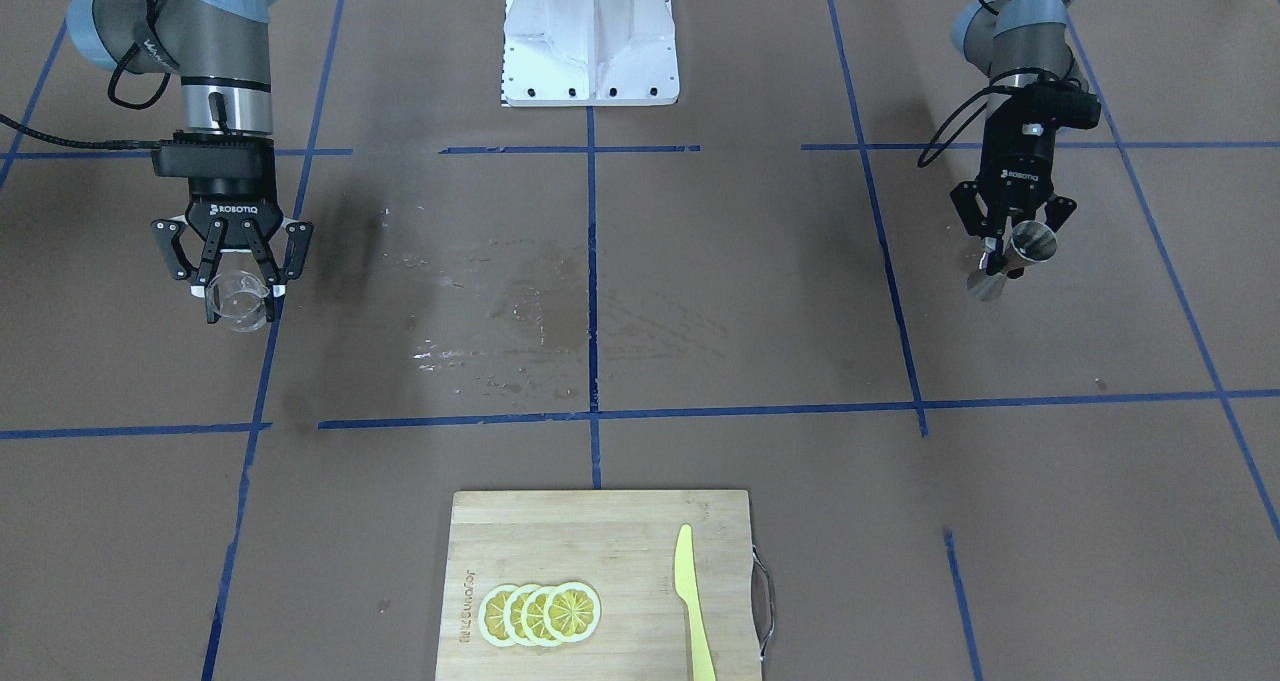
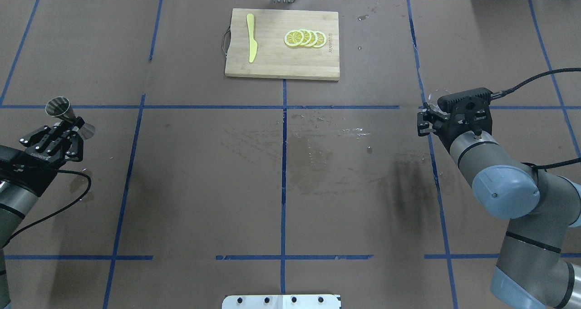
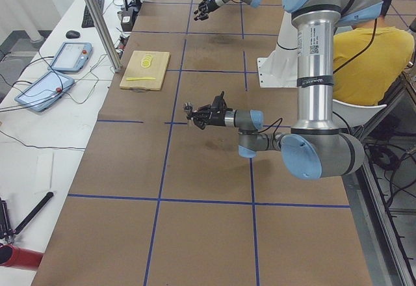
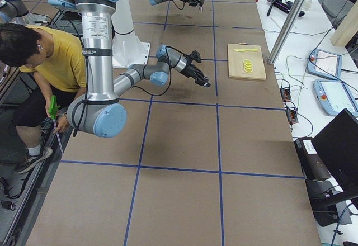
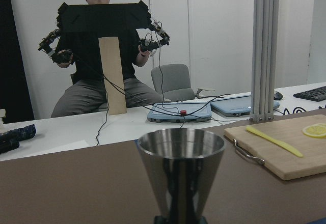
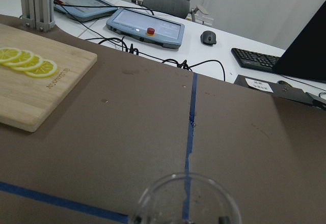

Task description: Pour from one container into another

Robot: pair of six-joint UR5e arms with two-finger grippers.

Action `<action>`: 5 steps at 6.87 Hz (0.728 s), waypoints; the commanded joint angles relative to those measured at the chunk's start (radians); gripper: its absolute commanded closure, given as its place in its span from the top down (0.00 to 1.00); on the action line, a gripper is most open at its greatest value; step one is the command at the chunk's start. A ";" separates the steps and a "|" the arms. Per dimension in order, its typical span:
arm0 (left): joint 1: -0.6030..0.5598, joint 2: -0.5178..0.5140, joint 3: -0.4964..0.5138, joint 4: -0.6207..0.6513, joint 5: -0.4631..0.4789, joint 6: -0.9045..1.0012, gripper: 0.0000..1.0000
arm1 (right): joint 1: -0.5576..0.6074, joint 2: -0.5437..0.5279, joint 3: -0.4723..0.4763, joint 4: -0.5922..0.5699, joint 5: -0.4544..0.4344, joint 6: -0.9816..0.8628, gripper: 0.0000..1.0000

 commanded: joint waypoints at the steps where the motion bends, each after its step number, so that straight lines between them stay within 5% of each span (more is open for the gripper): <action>1: 0.019 -0.006 0.051 -0.009 0.098 -0.125 0.00 | -0.001 0.003 -0.007 0.022 0.000 -0.002 0.15; 5: 0.076 -0.045 0.120 0.069 0.105 -0.209 0.00 | -0.003 0.005 -0.004 0.022 0.000 -0.002 0.15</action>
